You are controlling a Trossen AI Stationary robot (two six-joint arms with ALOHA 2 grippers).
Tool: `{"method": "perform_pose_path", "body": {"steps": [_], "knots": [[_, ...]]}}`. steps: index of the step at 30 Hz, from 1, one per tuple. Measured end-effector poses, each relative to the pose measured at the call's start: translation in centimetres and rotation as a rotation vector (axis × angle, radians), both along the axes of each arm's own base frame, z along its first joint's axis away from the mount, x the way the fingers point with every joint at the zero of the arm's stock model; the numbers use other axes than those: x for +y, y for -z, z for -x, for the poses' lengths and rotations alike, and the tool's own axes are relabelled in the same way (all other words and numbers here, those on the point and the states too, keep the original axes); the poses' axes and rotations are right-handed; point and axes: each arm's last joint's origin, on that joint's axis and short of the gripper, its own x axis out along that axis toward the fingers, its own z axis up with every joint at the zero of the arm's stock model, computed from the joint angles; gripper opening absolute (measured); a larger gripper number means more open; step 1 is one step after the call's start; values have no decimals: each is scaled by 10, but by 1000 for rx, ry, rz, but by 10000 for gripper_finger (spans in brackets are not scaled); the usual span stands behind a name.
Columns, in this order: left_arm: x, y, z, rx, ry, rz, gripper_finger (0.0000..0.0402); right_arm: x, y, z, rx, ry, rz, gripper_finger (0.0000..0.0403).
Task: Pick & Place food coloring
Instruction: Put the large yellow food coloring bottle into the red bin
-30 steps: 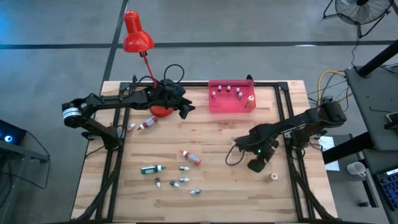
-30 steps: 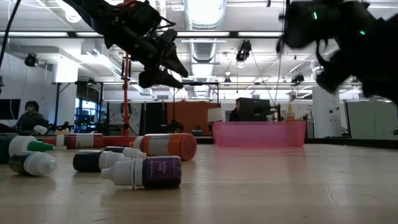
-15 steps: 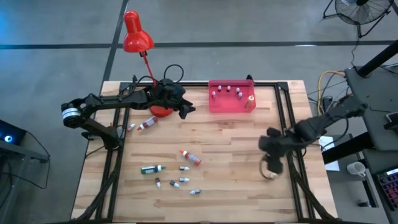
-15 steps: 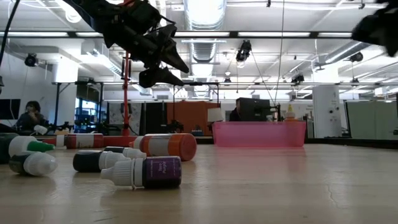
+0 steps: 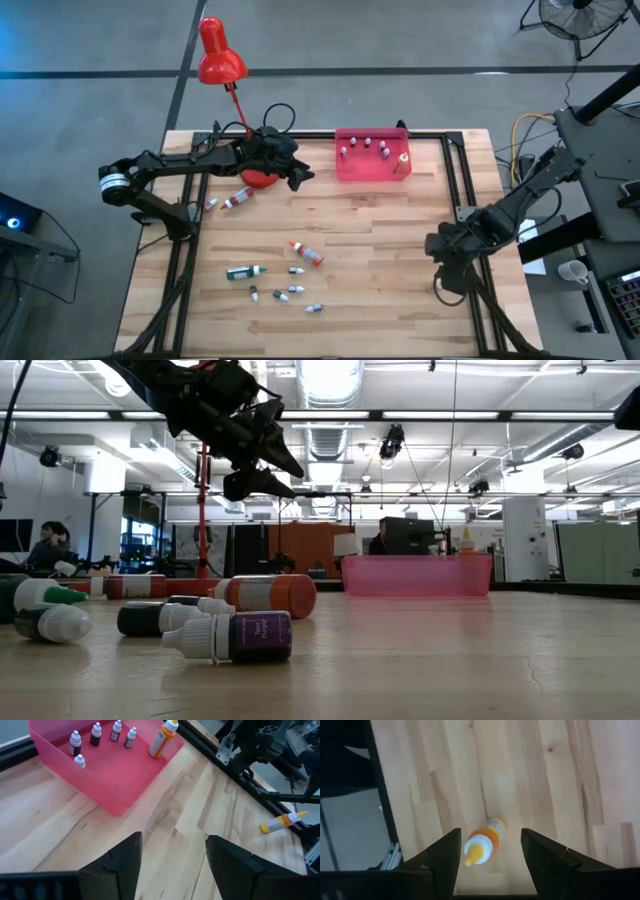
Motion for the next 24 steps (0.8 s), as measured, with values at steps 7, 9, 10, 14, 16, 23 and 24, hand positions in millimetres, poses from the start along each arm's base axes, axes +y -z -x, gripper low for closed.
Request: {"method": "perform_pose_path", "body": {"steps": [7, 9, 10, 14, 16, 23, 24], "knots": [[0, 1, 0, 4, -16, -2, 193, 6, 0, 3, 146, -68, -177, 198], [0, 1, 0, 4, -16, -2, 193, 5, -2, 3, 120, -44, -154, 195], [0, 1, 0, 4, -16, -2, 193, 4, -4, 3, 82, -26, -124, 193], [0, 1, 0, 4, -16, -1, 193, 1, -7, 12, 17, -2, -10, 185], [0, 1, 0, 4, -16, -1, 193, 3, -3, 19, 62, -44, 33, 183], [0, 1, 0, 4, -16, -1, 193, 13, 5, 34, 63, -170, 93, 182], [0, 1, 0, 4, -16, -1, 193, 15, 7, 34, 61, -180, 91, 182]]}}
